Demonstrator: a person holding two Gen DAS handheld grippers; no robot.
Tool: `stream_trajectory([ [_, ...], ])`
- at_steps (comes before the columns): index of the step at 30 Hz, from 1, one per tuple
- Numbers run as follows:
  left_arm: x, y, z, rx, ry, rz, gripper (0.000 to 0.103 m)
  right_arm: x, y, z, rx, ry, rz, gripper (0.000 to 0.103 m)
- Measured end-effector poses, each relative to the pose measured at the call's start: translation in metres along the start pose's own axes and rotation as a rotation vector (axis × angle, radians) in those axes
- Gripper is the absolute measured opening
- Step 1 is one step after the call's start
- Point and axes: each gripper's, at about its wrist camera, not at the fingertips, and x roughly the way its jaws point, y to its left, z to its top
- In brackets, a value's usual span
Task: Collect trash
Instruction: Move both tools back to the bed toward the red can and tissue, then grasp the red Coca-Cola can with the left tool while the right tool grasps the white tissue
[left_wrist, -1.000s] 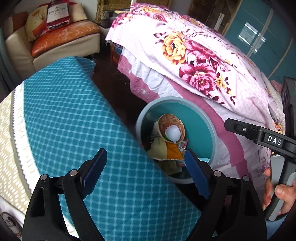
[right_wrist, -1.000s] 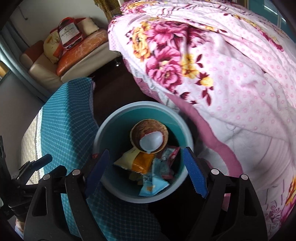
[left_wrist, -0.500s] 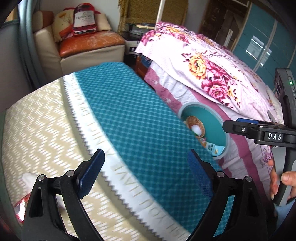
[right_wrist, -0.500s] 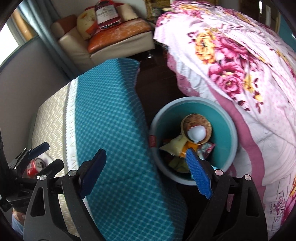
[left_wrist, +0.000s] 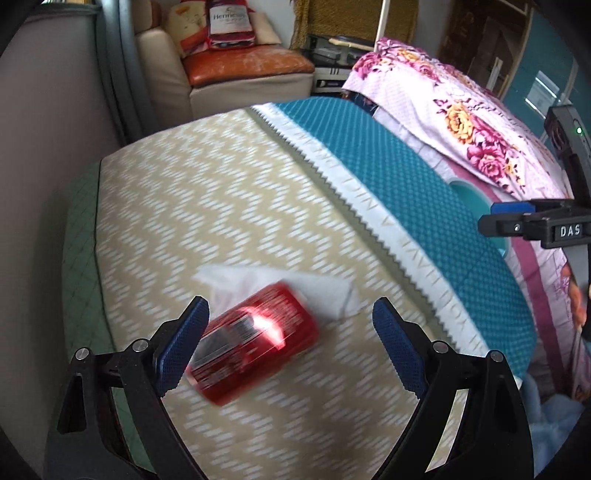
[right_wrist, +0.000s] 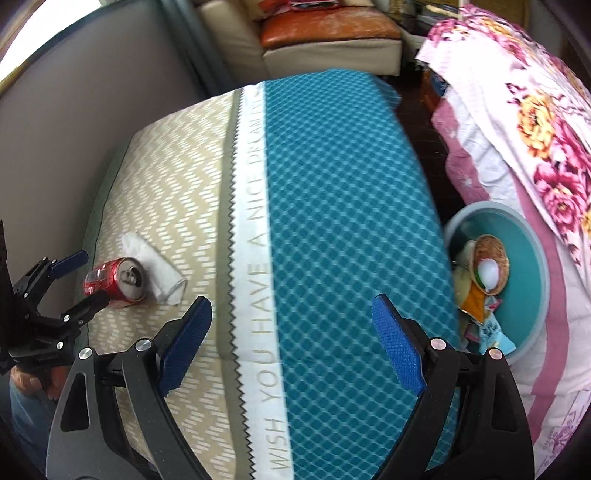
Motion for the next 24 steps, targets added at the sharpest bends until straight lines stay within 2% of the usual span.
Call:
stream_trajectory([
  [8,0.015,0.013,-0.010,0.148,0.087,-0.043,0.091,0.022,0.045,0.008,-0.080,0.058,0.022,0.084],
  [16,0.041,0.001,-0.007,0.319,0.141,-0.034,0.091,0.038,0.052,0.014,-0.075,0.084,0.016,0.084],
  [19,0.045,0.000,-0.008,0.313,0.128,-0.050,0.079,0.044,0.050,0.017,-0.067,0.091,0.014,0.084],
  [24,0.033,0.007,-0.017,0.216,0.071,-0.105,0.074,0.054,0.050,0.021,-0.076,0.105,0.016,0.084],
])
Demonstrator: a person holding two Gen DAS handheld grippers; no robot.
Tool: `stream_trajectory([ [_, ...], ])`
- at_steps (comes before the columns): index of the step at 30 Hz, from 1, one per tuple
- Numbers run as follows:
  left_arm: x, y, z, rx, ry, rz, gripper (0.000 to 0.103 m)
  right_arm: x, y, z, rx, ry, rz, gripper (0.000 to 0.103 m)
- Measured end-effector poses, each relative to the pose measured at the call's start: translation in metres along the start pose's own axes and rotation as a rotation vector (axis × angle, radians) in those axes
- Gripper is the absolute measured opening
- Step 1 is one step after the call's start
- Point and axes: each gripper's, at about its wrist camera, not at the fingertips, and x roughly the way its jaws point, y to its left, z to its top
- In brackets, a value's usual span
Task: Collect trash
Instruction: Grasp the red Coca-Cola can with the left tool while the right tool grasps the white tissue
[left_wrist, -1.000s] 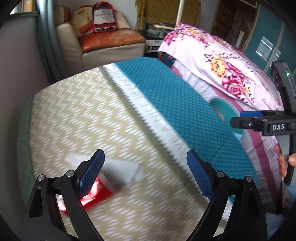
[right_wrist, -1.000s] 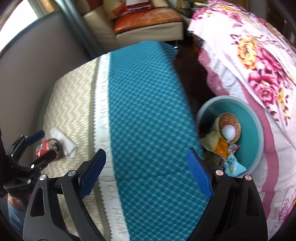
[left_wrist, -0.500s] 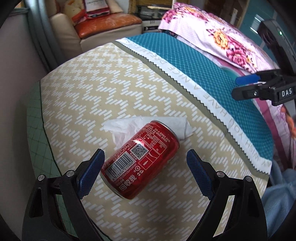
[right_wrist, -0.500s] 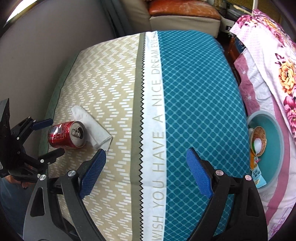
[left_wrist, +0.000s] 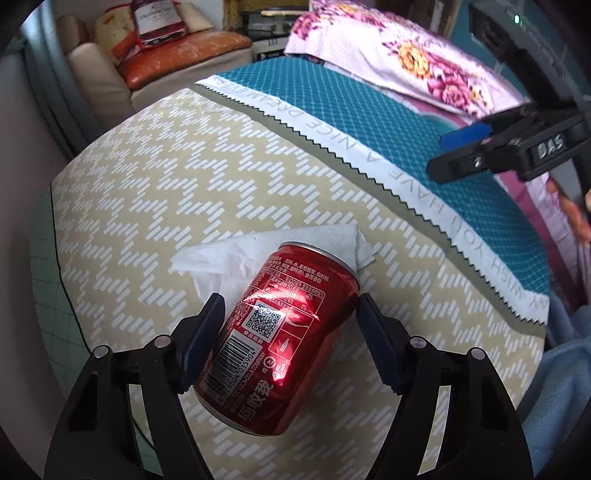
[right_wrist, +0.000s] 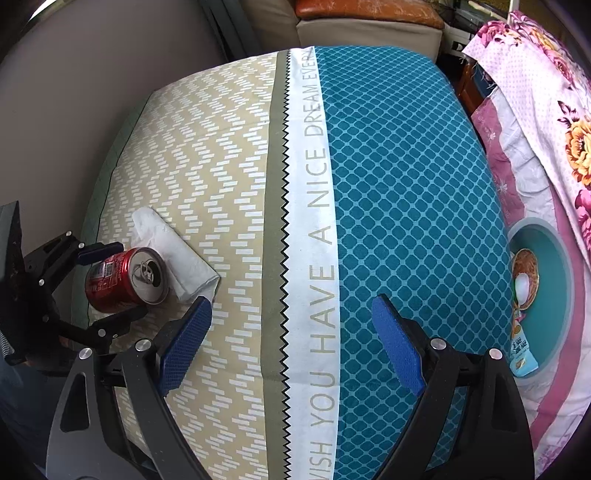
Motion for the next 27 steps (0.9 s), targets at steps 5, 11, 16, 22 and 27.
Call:
stream_trajectory([
  [5,-0.019,0.023,-0.028,-0.140,-0.036,-0.003,0.074,0.019,0.027,0.012,-0.098,0.022,0.026,0.084],
  [11,-0.041,0.061,-0.061,-0.304,-0.069,0.025,0.074,0.050,0.075,0.027,-0.252,0.034,0.065,0.084],
  [16,-0.051,0.082,-0.071,-0.377,-0.086,0.044,0.074,0.076,0.109,0.031,-0.357,0.038,0.070,0.084],
  [22,-0.052,0.087,-0.075,-0.404,-0.089,0.039,0.074,0.092,0.127,0.033,-0.401,0.011,0.033,0.084],
  [27,-0.049,0.084,-0.072,-0.409,-0.091,0.029,0.074,0.094,0.141,0.017,-0.432,-0.032,-0.034,0.065],
])
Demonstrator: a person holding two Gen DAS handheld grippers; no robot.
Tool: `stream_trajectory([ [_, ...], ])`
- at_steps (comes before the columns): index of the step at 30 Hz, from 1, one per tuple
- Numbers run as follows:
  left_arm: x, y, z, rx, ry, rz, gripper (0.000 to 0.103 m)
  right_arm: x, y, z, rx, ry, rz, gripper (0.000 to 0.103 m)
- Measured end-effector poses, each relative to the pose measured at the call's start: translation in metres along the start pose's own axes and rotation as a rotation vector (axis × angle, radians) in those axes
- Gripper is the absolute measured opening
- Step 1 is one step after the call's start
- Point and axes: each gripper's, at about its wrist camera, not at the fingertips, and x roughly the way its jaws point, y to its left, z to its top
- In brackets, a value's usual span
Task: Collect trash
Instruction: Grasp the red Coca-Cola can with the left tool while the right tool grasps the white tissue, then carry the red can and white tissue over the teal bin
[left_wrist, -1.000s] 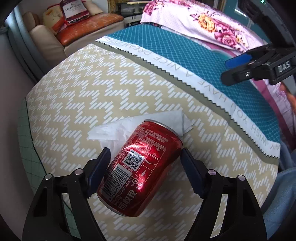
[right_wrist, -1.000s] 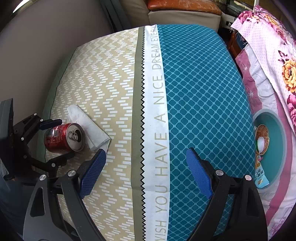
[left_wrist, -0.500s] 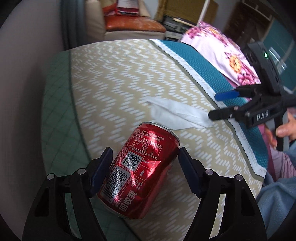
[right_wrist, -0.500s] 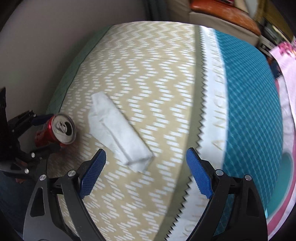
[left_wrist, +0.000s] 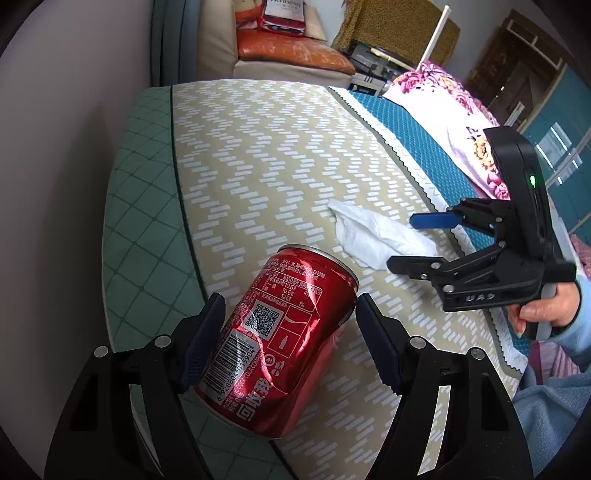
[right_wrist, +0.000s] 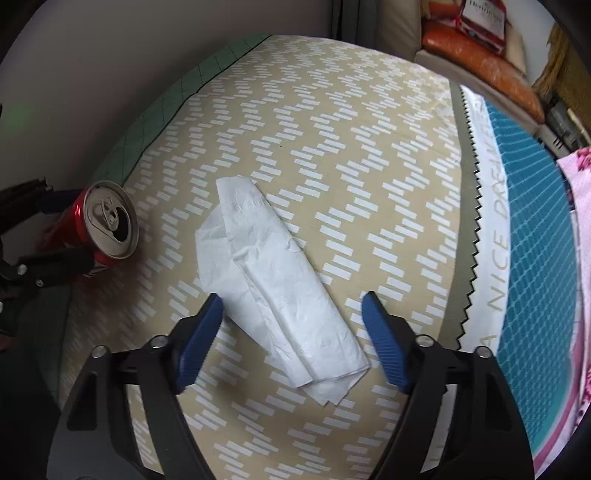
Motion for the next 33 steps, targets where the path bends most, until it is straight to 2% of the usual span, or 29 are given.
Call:
stream_trajectory([
  [2,0.001,0.000,0.001,-0.006,0.000,-0.003,0.074,-0.001,0.008,-0.007,-0.025,-0.015,-0.014,0.051],
  [3,0.002,-0.001,0.002,-0.012,0.001,-0.006,0.074,-0.002,0.009,-0.013,-0.032,-0.018,-0.012,0.048],
  [5,0.002,-0.003,0.002,-0.020,0.001,-0.005,0.074,-0.007,0.013,-0.021,-0.041,-0.022,-0.001,0.028],
  [7,0.003,-0.006,0.002,-0.022,0.002,-0.002,0.074,-0.009,0.010,-0.027,-0.014,-0.020,0.025,0.014],
  [8,0.003,-0.008,0.003,-0.022,0.002,-0.001,0.074,-0.012,0.009,-0.031,0.002,-0.017,0.038,0.011],
  [11,0.002,-0.015,0.004,-0.021,-0.005,0.002,0.073,-0.022,-0.004,-0.036,0.043,-0.016,0.056,0.008],
  [20,0.006,-0.052,0.017,0.010,-0.016,-0.005,0.071,-0.055,-0.052,-0.066,0.191,-0.060,0.111,0.008],
  [33,0.038,-0.139,0.031,0.095,0.033,-0.021,0.070,-0.105,-0.120,-0.120,0.360,-0.157,0.077,0.008],
])
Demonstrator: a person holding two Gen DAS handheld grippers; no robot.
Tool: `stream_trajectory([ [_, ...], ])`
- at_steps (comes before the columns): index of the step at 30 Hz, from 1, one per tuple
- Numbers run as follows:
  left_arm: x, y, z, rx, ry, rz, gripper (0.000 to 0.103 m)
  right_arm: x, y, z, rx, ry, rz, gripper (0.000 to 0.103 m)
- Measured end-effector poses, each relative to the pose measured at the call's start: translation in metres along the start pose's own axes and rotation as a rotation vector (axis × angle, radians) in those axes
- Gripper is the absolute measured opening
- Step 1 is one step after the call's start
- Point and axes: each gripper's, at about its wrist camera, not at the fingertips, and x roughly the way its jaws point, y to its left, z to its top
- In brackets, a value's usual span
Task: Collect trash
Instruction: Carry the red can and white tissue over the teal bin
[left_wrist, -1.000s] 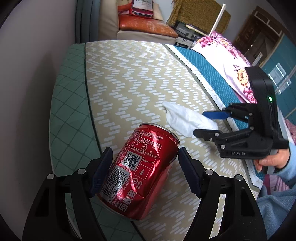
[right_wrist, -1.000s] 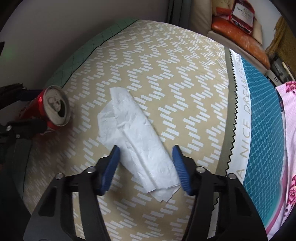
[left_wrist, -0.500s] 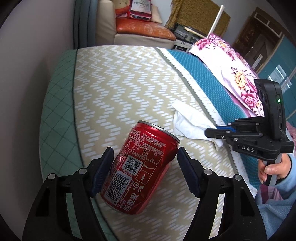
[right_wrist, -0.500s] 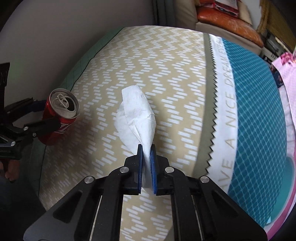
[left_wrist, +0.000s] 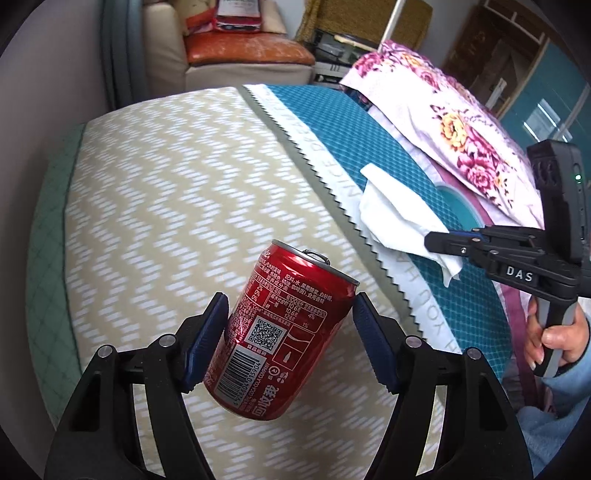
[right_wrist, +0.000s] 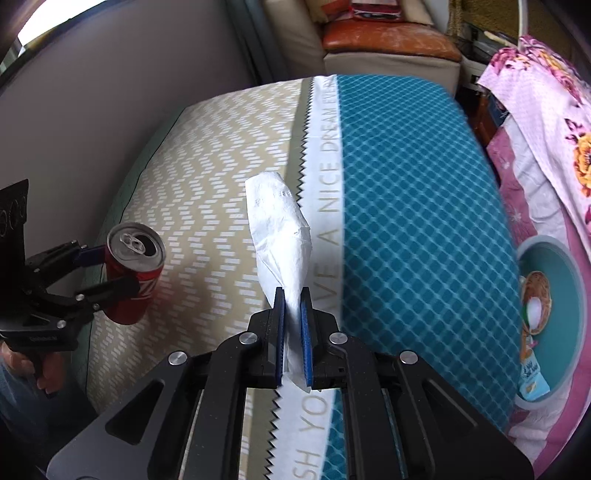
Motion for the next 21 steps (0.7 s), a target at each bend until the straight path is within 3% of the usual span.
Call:
stream_trajectory([
  [13,0.038,-0.079,0.017,0.053,0.072,0.018,0.070,-0.036,-0.064,-0.015,0.130,-0.090,0.078,0.008],
  [21,0.057,-0.137,0.032,0.141,0.096,-0.010,0.070,-0.060,-0.121,-0.030,0.245,-0.148,0.051,0.008],
])
